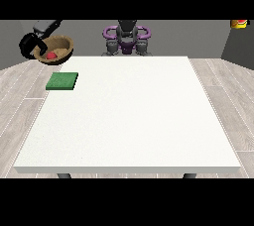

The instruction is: Pick the cup and pour the ball into the bowl, then pick the bowl and place it on the pad

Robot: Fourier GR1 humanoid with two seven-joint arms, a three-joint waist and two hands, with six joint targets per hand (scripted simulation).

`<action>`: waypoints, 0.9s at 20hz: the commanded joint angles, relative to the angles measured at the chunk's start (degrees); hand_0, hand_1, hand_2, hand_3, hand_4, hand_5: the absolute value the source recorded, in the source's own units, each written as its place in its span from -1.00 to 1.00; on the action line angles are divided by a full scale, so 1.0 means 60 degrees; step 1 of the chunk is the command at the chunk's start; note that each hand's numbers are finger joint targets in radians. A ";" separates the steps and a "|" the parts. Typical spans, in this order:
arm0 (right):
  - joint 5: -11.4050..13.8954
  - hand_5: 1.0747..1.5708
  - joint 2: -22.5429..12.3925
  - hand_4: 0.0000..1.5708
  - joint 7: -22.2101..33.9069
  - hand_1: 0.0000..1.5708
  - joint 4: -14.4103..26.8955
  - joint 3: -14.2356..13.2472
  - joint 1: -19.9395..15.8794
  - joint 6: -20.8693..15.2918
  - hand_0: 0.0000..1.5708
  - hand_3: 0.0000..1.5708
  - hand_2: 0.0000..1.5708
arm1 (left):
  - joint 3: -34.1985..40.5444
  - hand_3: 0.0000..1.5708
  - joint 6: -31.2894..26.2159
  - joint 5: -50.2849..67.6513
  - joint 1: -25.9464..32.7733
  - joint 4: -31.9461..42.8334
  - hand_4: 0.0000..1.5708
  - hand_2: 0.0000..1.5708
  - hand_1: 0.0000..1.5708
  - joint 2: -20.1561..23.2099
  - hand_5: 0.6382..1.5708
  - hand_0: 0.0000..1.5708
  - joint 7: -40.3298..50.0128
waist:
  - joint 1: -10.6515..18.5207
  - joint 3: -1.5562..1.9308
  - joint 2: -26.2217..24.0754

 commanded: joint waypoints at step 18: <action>-0.0795 1.00 0.0567 -0.10 -0.0543 1.00 0.1239 -0.1043 -0.0280 -0.0033 1.00 0.11 1.00 | 0.0271 -1.00 -0.0247 0.0310 0.0274 0.0742 0.52 -1.00 -1.00 0.0899 0.98 -1.00 -0.0935 | -0.0075 0.0011 0.0698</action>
